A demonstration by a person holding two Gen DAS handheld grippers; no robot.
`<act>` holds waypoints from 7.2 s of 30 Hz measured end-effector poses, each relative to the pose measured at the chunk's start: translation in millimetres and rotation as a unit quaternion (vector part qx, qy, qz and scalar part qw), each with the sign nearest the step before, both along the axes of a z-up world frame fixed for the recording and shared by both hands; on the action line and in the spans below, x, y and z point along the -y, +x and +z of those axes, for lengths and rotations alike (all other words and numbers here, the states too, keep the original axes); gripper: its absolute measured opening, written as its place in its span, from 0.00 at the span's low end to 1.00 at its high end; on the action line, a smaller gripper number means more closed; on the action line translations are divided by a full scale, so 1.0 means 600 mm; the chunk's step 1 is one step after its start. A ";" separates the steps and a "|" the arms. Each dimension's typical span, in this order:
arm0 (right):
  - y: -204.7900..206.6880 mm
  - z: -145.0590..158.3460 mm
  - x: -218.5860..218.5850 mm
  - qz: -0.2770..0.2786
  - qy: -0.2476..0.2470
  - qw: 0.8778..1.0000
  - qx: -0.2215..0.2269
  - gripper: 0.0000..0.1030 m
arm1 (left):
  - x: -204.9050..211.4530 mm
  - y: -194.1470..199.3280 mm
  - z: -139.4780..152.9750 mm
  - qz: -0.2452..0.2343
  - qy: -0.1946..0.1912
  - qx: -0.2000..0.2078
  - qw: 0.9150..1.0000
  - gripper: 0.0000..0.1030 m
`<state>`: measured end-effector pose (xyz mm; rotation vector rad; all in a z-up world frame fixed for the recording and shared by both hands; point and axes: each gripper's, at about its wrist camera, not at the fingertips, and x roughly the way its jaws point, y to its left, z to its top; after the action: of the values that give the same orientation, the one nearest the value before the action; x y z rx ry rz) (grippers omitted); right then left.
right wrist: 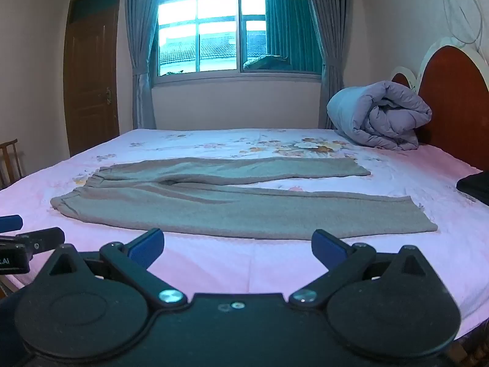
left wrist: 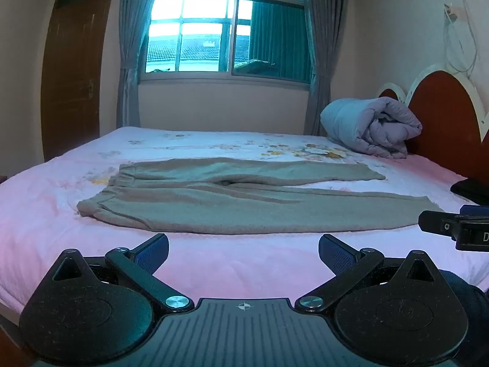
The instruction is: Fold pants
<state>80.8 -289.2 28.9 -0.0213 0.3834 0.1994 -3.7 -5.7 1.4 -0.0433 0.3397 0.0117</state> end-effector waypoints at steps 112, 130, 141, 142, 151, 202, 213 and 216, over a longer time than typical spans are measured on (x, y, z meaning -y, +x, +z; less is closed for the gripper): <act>0.306 0.120 0.079 -0.017 0.005 1.000 0.015 0.94 | -0.342 0.400 0.070 0.125 -0.053 -0.035 0.990 1.00; 0.742 -0.012 -0.034 0.062 -0.017 0.996 -0.067 0.87 | -0.536 0.861 -0.088 0.104 0.028 -0.155 0.982 1.00; 0.804 -0.076 -0.065 0.084 -0.012 0.994 -0.067 0.88 | -0.592 0.930 -0.186 0.018 -0.042 -0.190 0.981 1.00; 0.805 -0.077 -0.066 0.083 -0.009 0.994 -0.066 0.89 | -0.591 0.931 -0.187 0.014 -0.042 -0.190 0.981 1.00; 0.810 -0.072 -0.069 0.075 -0.007 0.994 -0.081 0.90 | -0.580 0.914 -0.166 -0.044 -0.057 -0.183 0.981 0.30; 0.645 0.045 -0.112 0.303 -0.302 0.902 -0.053 0.00 | -0.586 0.695 0.006 -0.127 -0.095 -0.026 0.987 0.13; 0.428 -0.081 -0.098 0.219 -0.301 0.926 -0.062 0.28 | -0.577 0.480 -0.079 -0.052 -0.097 -0.120 0.987 0.79; 0.417 -0.055 -0.068 0.153 -0.181 0.969 -0.073 0.48 | -0.584 0.426 -0.092 0.028 -0.130 -0.138 0.981 0.79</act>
<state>331.1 -248.2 -4.1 -0.4292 0.5599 0.4354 252.1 344.6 -53.9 -0.3124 0.6169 0.0294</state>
